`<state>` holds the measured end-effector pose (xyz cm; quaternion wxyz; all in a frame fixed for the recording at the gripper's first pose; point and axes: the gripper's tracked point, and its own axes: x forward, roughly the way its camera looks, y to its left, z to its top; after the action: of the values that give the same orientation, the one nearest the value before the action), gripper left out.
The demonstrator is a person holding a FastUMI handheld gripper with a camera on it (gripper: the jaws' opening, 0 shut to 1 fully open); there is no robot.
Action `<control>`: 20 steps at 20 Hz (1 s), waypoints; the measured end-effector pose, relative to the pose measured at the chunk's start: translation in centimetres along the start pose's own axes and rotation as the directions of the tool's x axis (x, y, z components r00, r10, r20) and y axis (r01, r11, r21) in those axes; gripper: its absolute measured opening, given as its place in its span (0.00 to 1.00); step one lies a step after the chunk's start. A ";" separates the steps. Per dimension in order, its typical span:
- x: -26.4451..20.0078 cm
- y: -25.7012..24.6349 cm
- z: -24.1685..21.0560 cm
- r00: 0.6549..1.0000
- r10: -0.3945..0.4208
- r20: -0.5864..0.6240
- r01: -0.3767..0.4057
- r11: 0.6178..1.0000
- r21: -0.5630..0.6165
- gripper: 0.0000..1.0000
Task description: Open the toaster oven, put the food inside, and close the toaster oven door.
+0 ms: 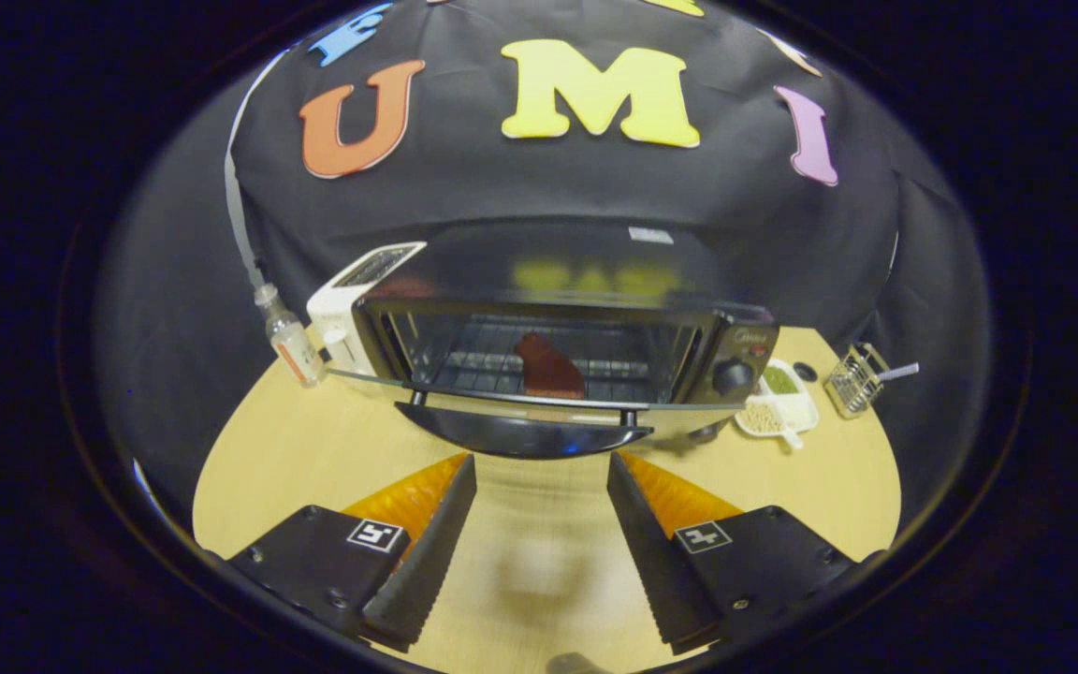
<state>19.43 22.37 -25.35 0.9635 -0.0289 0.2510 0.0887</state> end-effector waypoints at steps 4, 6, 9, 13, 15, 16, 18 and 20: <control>-0.7 -0.5 0.4 1.000 0.004 0.010 -0.004 1.000 0.007 0.91; -1.1 -0.9 0.1 1.000 0.006 0.007 -0.007 1.000 0.030 0.91; -2.2 -2.3 -0.4 1.000 -0.009 0.009 0.009 0.999 0.035 0.91; -4.2 -4.9 -1.3 0.999 -0.044 0.013 0.043 0.998 0.034 0.91; -5.8 -7.3 -1.4 0.997 -0.078 0.025 0.077 0.997 0.015 0.91; -6.9 -8.6 -1.3 0.995 -0.095 0.037 0.095 0.995 0.008 0.91; -9.3 -11.1 -0.5 0.990 -0.120 0.070 0.121 0.993 -0.006 0.91; -12.2 -13.9 1.0 0.983 -0.140 0.120 0.143 0.990 -0.016 0.91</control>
<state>12.04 6.92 -18.35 0.9801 -0.0534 0.1896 0.0247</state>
